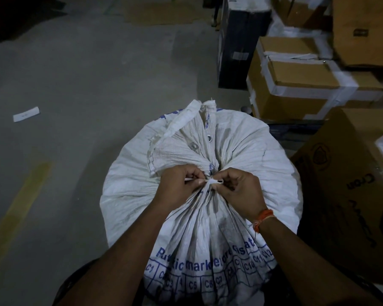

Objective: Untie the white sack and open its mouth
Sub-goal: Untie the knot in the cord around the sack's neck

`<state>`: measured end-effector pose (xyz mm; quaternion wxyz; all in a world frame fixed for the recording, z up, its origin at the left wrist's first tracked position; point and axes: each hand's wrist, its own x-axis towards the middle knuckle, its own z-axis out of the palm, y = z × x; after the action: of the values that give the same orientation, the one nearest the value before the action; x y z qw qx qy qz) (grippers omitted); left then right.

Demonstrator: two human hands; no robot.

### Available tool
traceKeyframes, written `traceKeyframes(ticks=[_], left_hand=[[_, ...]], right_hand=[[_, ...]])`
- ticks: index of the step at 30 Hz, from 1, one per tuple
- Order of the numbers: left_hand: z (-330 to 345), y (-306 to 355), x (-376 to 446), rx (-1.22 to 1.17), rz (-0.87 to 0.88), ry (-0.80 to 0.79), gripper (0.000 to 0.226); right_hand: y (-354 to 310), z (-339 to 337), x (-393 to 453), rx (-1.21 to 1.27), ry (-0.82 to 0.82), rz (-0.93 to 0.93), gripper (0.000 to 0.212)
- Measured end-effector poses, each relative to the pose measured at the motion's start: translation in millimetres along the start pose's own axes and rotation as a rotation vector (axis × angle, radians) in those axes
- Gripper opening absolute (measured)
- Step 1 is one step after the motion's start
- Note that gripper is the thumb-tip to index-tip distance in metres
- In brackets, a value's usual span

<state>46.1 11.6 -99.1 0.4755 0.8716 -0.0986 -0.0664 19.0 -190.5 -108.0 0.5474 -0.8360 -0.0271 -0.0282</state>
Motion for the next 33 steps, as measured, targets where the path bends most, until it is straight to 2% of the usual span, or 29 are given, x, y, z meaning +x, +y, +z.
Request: traceKeyframes(ticks=[9,22,27,33], left_hand=[[20.0,3.8,-2.2,-0.045,0.011,0.041,0.012],[3.6,1.8,-0.7,0.028,0.01,0.055,0.009],[18.0,7.8,-3.0,0.006,0.014,0.085,0.017],[15.7,4.7,-0.6,-0.024,-0.006,0.05,0.015]], right_hand=[[2.1,-0.8,-1.4,-0.004,0.001,-0.037,0.014],[2.7,0.4,-0.1,0.001,0.003,-0.032,0.016],[4.7,0.8,-0.1,-0.018,0.002,-0.038,0.015],[4.2,0.7,0.5,-0.013,0.003,-0.033,0.015]])
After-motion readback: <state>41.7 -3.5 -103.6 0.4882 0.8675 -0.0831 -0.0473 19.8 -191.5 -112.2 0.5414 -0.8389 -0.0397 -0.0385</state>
